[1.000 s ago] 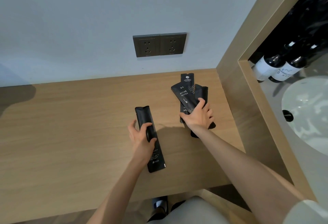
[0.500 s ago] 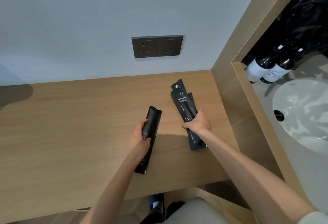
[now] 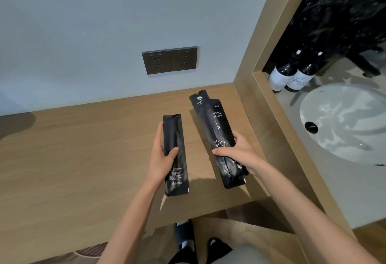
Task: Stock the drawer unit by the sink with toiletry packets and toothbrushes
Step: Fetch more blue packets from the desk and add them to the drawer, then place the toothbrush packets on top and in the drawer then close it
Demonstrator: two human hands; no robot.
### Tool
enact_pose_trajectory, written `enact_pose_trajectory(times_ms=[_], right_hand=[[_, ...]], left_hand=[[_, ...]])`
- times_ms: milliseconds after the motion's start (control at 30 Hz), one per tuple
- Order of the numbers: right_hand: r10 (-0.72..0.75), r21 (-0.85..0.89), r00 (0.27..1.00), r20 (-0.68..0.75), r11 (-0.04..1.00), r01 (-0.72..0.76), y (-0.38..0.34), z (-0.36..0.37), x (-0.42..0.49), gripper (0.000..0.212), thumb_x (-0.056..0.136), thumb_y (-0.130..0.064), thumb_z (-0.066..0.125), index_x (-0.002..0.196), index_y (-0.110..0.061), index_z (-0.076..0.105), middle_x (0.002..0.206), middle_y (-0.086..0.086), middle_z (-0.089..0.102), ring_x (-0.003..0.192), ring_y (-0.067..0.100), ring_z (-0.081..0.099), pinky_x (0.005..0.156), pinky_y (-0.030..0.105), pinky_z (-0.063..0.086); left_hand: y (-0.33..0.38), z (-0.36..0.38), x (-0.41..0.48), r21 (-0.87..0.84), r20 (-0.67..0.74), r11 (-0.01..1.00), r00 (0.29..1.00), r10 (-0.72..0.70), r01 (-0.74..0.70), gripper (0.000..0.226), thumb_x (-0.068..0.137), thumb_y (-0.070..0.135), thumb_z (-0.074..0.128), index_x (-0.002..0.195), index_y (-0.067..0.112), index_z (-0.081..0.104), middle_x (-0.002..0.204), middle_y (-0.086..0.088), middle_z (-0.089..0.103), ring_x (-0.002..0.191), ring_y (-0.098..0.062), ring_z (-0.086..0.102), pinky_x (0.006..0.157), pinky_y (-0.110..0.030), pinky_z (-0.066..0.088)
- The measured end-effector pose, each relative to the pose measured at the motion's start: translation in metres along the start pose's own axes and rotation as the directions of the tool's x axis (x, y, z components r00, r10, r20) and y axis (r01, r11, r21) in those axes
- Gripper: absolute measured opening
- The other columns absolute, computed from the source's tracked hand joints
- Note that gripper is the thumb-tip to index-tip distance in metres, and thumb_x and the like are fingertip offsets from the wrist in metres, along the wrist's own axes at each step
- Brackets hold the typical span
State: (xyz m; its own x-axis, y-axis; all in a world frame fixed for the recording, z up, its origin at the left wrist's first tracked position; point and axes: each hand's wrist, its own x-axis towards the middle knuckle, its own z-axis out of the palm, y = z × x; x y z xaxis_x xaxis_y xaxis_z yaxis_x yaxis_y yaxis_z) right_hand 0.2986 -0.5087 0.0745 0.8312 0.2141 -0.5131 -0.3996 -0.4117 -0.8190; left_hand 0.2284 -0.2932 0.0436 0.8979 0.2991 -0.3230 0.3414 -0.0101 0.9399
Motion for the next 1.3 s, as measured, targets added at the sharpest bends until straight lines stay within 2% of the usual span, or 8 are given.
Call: enact_pose_trajectory(times_ms=[100, 133, 300, 567, 800, 967, 1167, 1300], right_hand=[[-0.065, 0.003, 0.997, 0.036, 0.998, 0.064, -0.007, -0.018, -0.03, 0.058, 0.069, -0.014, 0.085, 0.118, -0.023, 0.055, 0.106, -0.004, 0.068, 0.079, 0.002, 0.07, 0.06, 0.013, 0.052], [-0.082, -0.012, 0.996, 0.035, 0.997, 0.083, -0.008, -0.024, -0.04, 0.06, 0.068, -0.017, 0.086, 0.119, -0.025, 0.054, 0.108, -0.006, 0.068, 0.084, 0.003, 0.069, 0.065, 0.015, 0.052], [-0.188, -0.04, 0.979, -0.079, 0.982, 0.185, -0.007, -0.06, -0.088, 0.059, 0.065, -0.028, 0.088, 0.114, -0.033, 0.055, 0.106, -0.015, 0.068, 0.09, -0.002, 0.067, 0.072, 0.013, 0.051], [-0.331, -0.005, 0.904, -0.269, 0.939, 0.343, 0.048, -0.155, -0.182, 0.053, 0.072, -0.027, 0.082, 0.118, -0.031, 0.057, 0.11, -0.013, 0.07, 0.099, 0.001, 0.067, 0.089, 0.026, 0.052], [-0.336, -0.031, 0.871, -0.357, 0.937, 0.348, 0.134, -0.243, -0.281, 0.042, 0.076, -0.028, 0.079, 0.11, -0.037, 0.055, 0.111, -0.013, 0.069, 0.102, 0.003, 0.066, 0.094, 0.034, 0.052], [-0.283, -0.052, 0.861, -0.422, 0.956, 0.288, 0.184, -0.305, -0.34, 0.054, 0.071, -0.043, 0.079, 0.117, -0.028, 0.056, 0.11, -0.015, 0.069, 0.103, 0.001, 0.065, 0.094, 0.036, 0.053], [-0.217, -0.037, 0.789, -0.575, 0.97, 0.239, 0.223, -0.38, -0.377, 0.037, 0.075, -0.031, 0.08, 0.102, -0.038, 0.057, 0.101, -0.017, 0.07, 0.092, -0.003, 0.065, 0.083, 0.025, 0.054], [-0.173, 0.03, 0.757, -0.63, 0.969, 0.246, 0.241, -0.432, -0.376, 0.039, 0.075, -0.028, 0.081, 0.108, -0.028, 0.06, 0.102, -0.012, 0.072, 0.092, 0.0, 0.067, 0.081, 0.023, 0.053]], left_hand=[[0.027, 0.015, -0.016, 0.097, 0.052, 0.981, 0.985, 0.166, -0.17, 0.059, 0.092, -0.002, 0.052, 0.139, 0.033, 0.04, 0.143, 0.013, 0.04, 0.126, 0.006, 0.036, 0.107, -0.01, 0.032], [0.035, 0.021, -0.021, 0.12, 0.071, 0.971, 0.977, 0.201, -0.208, 0.054, 0.093, -0.002, 0.052, 0.135, 0.031, 0.046, 0.14, 0.013, 0.044, 0.123, 0.009, 0.038, 0.105, -0.008, 0.033], [0.067, 0.059, -0.049, 0.079, 0.143, 0.959, 0.955, 0.259, -0.272, 0.043, 0.093, 0.006, 0.054, 0.125, 0.034, 0.059, 0.132, 0.01, 0.058, 0.126, -0.014, 0.051, 0.106, -0.047, 0.042], [0.106, 0.181, -0.132, -0.02, 0.283, 0.953, 0.912, 0.296, -0.303, 0.027, 0.094, 0.025, 0.056, 0.117, 0.035, 0.066, 0.117, 0.011, 0.064, 0.113, -0.009, 0.06, 0.103, -0.042, 0.046], [0.096, 0.316, -0.228, -0.047, 0.286, 0.966, 0.923, 0.258, -0.255, 0.022, 0.083, 0.035, 0.069, 0.104, 0.026, 0.072, 0.111, 0.005, 0.071, 0.107, -0.011, 0.064, 0.1, -0.038, 0.048], [0.094, 0.398, -0.279, -0.058, 0.375, 0.962, 0.887, 0.27, -0.268, 0.014, 0.085, 0.024, 0.07, 0.086, 0.01, 0.072, 0.074, 0.005, 0.064, 0.066, -0.002, 0.06, 0.06, -0.013, 0.048], [0.101, 0.494, -0.298, 0.003, 0.503, 0.952, 0.823, 0.264, -0.307, 0.017, 0.082, 0.028, 0.071, 0.07, 0.017, 0.067, 0.07, 0.005, 0.061, 0.069, -0.009, 0.055, 0.069, -0.026, 0.044], [0.112, 0.557, -0.297, -0.021, 0.551, 0.957, 0.796, 0.252, -0.288, 0.016, 0.083, 0.026, 0.072, 0.071, 0.016, 0.066, 0.072, 0.003, 0.059, 0.069, -0.013, 0.056, 0.068, -0.027, 0.045]])
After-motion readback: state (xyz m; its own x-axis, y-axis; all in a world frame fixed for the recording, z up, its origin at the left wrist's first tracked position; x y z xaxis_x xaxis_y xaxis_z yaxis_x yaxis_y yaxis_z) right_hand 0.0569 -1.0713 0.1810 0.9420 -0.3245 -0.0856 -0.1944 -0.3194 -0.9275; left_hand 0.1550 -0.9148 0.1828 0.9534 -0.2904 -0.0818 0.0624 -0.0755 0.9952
